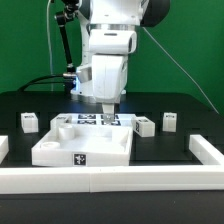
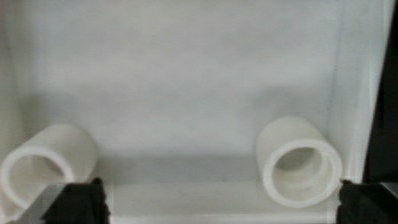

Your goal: Assemble square table

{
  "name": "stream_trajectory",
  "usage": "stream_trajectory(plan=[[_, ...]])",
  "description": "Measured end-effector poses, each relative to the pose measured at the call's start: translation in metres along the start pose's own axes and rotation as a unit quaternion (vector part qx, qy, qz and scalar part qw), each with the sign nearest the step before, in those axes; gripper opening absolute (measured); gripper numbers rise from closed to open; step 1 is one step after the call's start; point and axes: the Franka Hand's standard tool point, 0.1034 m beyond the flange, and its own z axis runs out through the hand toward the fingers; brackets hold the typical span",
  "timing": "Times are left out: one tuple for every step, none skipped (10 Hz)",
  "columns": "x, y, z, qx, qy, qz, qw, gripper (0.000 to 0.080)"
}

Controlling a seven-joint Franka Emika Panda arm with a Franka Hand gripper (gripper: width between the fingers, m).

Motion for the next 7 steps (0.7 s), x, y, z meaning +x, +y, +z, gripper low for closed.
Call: stream_trajectory(plan=[[-0.008,-0.009,0.007,0.007,-0.001,0.003,1.0,0.065],[-0.014,-0.015,0.013,0.008,0.001,0.008,1.0,0.065],[-0.019,-0.02,0.019,0.012,0.002,0.012,1.0,0.065],[-0.018,-0.019,0.018,0.011,0.002,0.011,1.0,0.065],[-0.017,-0.019,0.018,0.011,0.002,0.011,1.0,0.065],[-0.018,-0.019,0.019,0.012,0.002,0.011,1.0,0.065],[-0.018,-0.02,0.02,0.014,0.002,0.011,1.0,0.065]])
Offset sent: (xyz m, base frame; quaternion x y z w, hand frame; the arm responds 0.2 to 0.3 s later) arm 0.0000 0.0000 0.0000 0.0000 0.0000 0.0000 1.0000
